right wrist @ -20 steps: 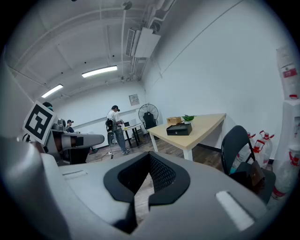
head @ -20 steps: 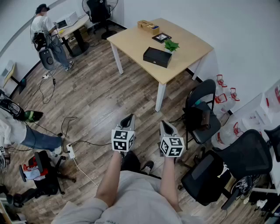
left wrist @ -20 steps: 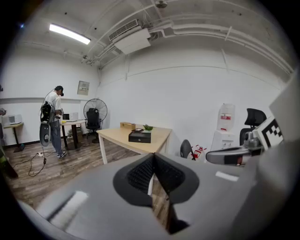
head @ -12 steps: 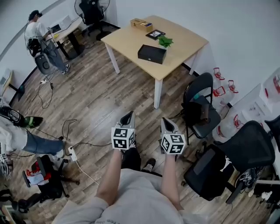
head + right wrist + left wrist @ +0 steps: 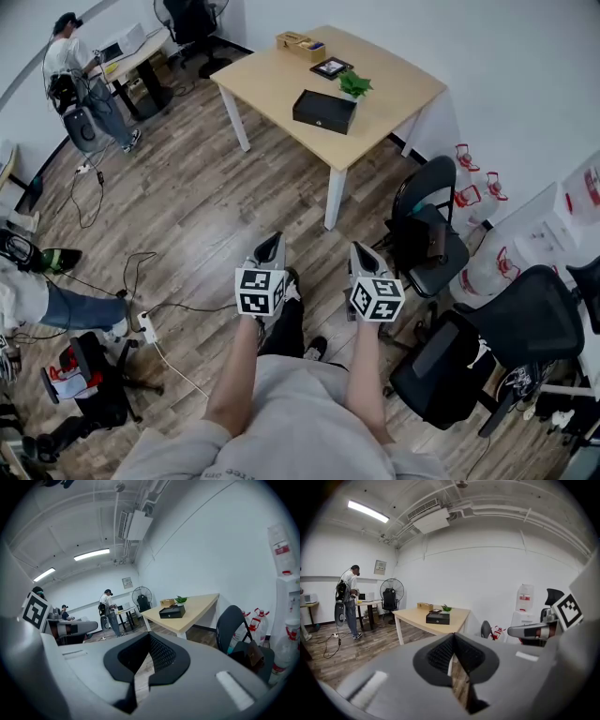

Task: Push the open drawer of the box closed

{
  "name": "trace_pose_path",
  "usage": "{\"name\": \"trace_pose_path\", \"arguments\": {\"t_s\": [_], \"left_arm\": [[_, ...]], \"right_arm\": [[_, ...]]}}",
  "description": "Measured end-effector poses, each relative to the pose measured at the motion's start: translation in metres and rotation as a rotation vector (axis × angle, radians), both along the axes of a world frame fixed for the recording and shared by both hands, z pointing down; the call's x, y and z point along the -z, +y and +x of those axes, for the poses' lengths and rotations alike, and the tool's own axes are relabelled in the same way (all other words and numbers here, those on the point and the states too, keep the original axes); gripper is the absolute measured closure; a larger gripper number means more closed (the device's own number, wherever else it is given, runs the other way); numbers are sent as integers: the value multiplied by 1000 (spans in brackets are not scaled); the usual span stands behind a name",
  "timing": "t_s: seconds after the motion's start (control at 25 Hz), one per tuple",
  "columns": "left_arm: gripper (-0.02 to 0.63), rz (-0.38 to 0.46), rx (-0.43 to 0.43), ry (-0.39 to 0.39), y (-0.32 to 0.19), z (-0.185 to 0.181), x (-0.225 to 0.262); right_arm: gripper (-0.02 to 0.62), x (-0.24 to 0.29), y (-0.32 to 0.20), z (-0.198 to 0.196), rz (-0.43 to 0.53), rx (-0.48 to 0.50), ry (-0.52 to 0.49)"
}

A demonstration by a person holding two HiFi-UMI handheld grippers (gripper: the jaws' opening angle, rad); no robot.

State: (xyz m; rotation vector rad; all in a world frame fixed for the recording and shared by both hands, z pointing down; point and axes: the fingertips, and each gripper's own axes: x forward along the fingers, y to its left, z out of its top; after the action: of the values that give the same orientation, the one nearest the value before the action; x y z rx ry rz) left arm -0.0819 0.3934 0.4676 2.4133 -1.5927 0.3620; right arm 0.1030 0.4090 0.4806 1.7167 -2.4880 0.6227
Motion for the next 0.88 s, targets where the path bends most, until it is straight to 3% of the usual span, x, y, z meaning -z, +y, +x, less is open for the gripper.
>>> {"name": "trace_pose_path", "arguments": {"t_s": [0.28, 0.88], "left_arm": [[554, -16, 37, 34, -51, -28, -7], [553, -55, -1, 85, -230, -10, -15]], "right_arm": [[595, 9, -56, -8, 21, 14, 36], [595, -3, -222, -1, -43, 27, 69]]}}
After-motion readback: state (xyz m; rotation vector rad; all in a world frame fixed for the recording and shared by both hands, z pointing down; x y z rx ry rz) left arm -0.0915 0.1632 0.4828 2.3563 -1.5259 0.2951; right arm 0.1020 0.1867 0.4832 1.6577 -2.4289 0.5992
